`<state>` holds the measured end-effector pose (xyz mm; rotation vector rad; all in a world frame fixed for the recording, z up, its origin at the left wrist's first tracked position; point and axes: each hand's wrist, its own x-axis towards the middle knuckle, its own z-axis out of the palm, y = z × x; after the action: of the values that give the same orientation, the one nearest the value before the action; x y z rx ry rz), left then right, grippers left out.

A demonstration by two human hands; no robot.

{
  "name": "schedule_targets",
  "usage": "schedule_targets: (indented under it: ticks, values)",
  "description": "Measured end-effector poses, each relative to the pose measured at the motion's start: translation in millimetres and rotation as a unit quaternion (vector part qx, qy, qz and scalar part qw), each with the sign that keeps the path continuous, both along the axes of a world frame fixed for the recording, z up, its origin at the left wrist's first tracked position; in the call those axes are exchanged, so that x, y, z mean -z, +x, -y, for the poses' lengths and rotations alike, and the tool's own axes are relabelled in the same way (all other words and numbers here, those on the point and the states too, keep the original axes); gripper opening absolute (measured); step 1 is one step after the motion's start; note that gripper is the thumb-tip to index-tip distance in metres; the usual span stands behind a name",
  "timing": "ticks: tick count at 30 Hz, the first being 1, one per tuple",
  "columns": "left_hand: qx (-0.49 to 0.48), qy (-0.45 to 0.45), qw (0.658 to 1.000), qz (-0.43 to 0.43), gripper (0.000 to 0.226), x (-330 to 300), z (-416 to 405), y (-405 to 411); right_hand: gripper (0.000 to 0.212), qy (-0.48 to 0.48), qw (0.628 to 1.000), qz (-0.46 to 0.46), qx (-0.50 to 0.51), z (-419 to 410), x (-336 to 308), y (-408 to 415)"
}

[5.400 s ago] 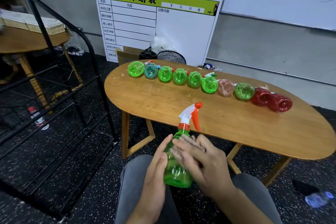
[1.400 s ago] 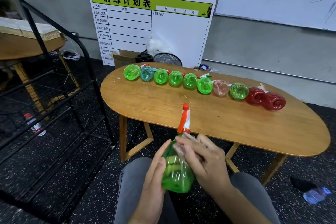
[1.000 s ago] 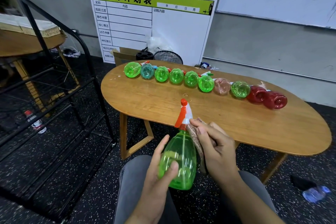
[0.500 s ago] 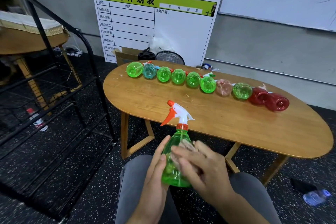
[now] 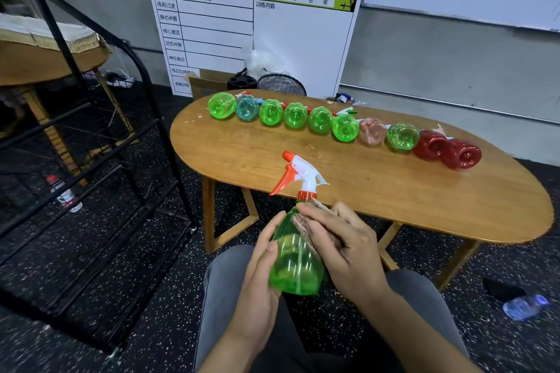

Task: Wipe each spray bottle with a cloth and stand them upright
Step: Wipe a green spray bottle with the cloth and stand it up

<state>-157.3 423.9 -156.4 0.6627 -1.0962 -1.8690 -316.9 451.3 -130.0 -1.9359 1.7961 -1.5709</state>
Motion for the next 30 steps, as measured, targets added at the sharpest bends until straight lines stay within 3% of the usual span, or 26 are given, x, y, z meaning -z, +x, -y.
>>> schedule_targets:
  ticks: [4,9,14,23,27,30]
  values:
    - [-0.007,0.004,1.000,0.013,0.047,0.3,1.2,0.3,0.041,0.020,0.999,0.030,-0.016,-4.5,0.9,0.8]
    - [-0.010,0.003,1.000,0.026,0.043,4.9,-0.7,1.4,0.036,0.017,0.999,0.036,-0.033,-6.9,-0.5,-1.9]
    - [-0.005,-0.059,0.996,0.071,0.090,6.5,-2.4,1.6,0.039,0.020,0.996,-0.034,-0.074,-3.5,-5.5,-17.2]
    - [-0.014,-0.094,0.993,0.064,0.090,10.0,-0.5,1.6,0.043,0.046,0.987,-0.153,-0.016,26.3,-36.6,-49.3]
    - [-0.012,-0.098,0.992,0.073,0.089,11.1,1.3,2.5,0.045,0.026,0.991,-0.125,0.049,33.0,-42.7,-42.1]
    - [-0.021,-0.087,0.993,0.076,0.086,11.8,1.1,5.0,0.044,0.059,0.993,-0.104,-0.018,30.2,-40.8,-34.5]
